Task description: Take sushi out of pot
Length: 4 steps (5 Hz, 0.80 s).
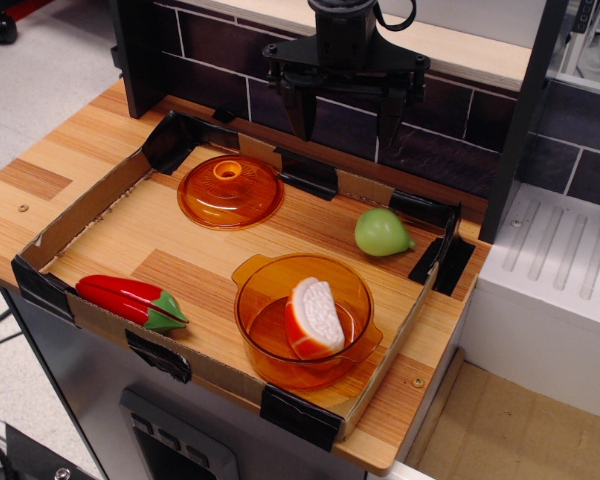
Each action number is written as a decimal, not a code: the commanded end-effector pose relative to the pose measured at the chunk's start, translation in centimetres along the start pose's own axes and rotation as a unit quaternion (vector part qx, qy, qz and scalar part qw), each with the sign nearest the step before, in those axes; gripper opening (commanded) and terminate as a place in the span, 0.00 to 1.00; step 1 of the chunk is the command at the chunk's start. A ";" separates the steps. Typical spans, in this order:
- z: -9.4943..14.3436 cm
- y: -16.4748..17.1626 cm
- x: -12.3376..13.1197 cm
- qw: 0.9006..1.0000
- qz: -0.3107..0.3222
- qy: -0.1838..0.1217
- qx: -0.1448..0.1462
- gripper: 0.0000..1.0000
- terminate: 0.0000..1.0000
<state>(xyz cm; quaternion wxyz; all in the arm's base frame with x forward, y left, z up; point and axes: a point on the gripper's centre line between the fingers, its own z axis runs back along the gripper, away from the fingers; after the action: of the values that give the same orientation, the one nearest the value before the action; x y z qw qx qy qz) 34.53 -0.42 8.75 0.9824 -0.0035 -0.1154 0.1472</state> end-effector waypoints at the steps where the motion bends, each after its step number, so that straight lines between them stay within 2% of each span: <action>1: 0.0 0.0 0.0 1.000 0.000 0.000 0.000 1.00 0.00; 3: 4.4 1.0 -4.1 0.996 0.065 -0.034 -0.048 1.00 0.00; 4: 5.2 1.5 -6.2 0.992 0.109 -0.034 -0.045 1.00 0.00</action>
<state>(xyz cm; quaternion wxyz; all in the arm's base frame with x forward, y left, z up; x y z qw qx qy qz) 26.53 -0.60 11.34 0.9553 -0.0477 -0.1304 0.2612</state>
